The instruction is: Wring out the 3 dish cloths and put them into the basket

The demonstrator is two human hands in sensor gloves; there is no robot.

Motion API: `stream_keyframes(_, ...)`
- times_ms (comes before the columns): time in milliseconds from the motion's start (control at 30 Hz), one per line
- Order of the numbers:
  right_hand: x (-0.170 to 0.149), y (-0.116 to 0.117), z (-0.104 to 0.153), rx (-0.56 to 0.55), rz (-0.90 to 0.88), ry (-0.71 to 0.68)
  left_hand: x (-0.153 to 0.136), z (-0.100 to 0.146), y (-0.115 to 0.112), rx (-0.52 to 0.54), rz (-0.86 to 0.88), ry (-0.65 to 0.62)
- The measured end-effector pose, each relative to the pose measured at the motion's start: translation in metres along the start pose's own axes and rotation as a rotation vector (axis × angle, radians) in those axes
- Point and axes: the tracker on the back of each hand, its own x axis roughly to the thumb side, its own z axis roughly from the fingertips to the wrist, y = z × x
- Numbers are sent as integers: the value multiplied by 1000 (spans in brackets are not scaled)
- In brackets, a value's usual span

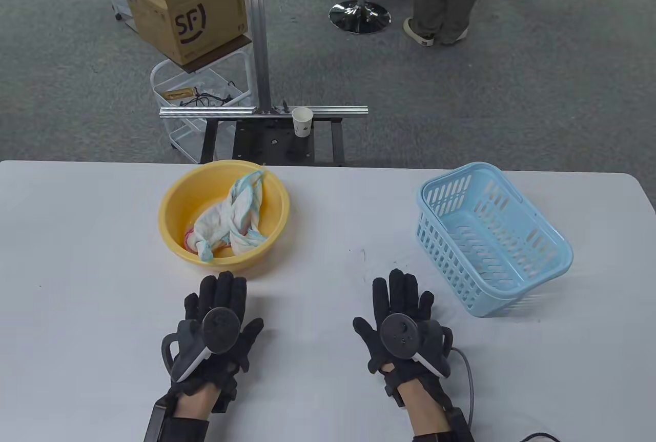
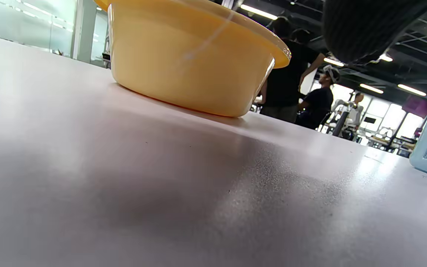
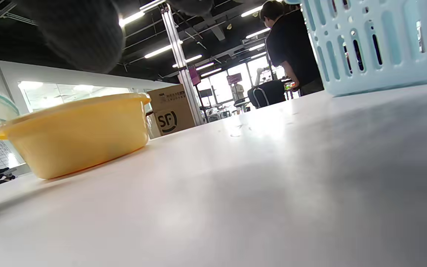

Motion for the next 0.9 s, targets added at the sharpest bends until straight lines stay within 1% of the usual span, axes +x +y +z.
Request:
stream_keyframes(667,2,1,0,-8,-25,-22,0,1,2,12,1,2)
stream_keyframes(833,3,1,0,-6,-28,-26,-3,3,7,37,17,10)
stream_keyframes(900,3,1,0,-11,-33,-28,-3,5,14,66,24,12)
